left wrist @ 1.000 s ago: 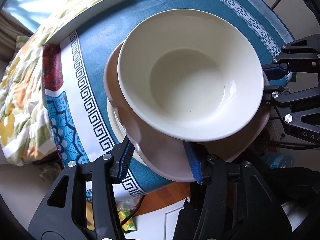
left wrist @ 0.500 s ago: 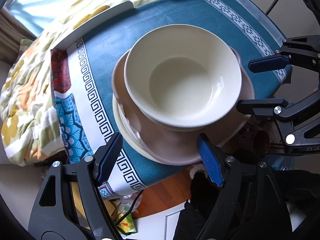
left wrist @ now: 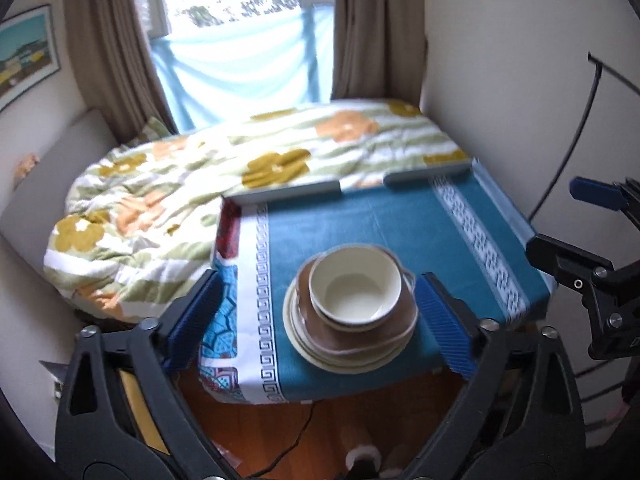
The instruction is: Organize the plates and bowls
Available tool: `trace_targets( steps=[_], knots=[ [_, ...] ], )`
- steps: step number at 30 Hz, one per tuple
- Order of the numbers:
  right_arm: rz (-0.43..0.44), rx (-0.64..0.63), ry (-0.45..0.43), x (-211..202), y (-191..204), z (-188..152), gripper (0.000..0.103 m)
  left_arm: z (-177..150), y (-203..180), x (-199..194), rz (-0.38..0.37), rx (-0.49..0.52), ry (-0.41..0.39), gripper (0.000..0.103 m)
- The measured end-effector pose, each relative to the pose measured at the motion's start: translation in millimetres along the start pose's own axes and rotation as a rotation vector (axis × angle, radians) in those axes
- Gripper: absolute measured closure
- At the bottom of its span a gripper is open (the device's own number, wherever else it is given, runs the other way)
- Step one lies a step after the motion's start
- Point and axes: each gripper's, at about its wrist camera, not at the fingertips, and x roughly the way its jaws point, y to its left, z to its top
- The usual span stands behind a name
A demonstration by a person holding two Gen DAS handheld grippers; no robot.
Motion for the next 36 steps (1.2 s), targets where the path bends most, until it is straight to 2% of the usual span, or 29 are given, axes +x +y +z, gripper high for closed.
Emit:
trace_targets(
  steps=[2, 4, 9, 13, 21, 36],
  knots=[
    [-0.065, 0.026, -0.073, -28, -6, 1, 0.001, 4, -3, -32, 0.049, -0.026, -0.116, 0.000],
    [-0.123, 0.042, -0.118, -47, -12, 1, 0.001, 4, -6, -54, 0.073, -0.055, -0.182, 0.000],
    [-0.189, 0.111, -0.239, -83, -23, -7, 0.001, -2, -10, -81, 0.042, -0.110, -0.239, 0.000],
    [-0.205, 0.124, -0.286, -99, -23, -12, 0.001, -6, -20, -94, 0.055, -0.097, -0.270, 0.000],
    [-0.210, 0.145, -0.315, -114, -23, -19, 0.001, -7, -29, -109, 0.059, -0.095, -0.315, 0.000],
    [-0.197, 0.145, -0.319, -113, -23, -20, 0.001, -7, -34, -109, 0.087, -0.090, -0.318, 0.000]
  ],
)
